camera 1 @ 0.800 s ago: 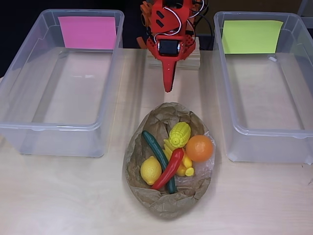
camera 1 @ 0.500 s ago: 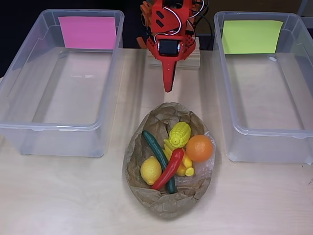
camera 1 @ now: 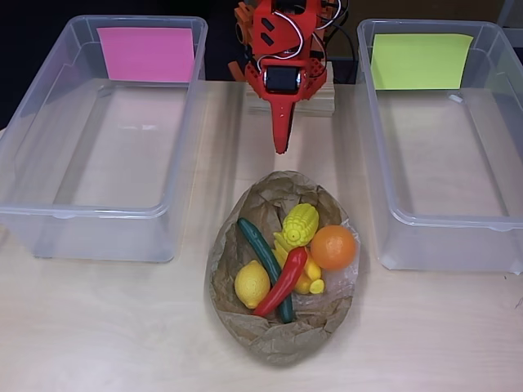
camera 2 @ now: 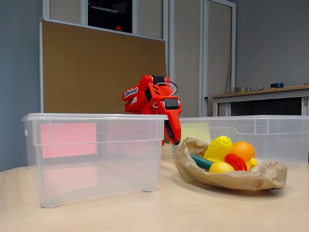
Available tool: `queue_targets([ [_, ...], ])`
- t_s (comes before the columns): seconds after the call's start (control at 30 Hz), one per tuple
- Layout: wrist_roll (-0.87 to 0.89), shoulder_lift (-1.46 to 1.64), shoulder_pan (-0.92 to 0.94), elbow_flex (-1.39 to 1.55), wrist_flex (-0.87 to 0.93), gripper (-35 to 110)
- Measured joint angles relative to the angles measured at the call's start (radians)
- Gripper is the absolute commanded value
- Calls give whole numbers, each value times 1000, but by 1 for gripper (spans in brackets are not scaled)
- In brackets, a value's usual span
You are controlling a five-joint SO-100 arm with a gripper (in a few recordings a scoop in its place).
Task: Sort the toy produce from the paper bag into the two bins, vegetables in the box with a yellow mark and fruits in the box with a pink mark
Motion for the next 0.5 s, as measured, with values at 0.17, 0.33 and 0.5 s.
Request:
queue_targets([
  [0.17,0,0,0,0,0,0],
  [0.33,-310,0,89,0,8,1],
  [0.5,-497,0,324,0,15,1],
])
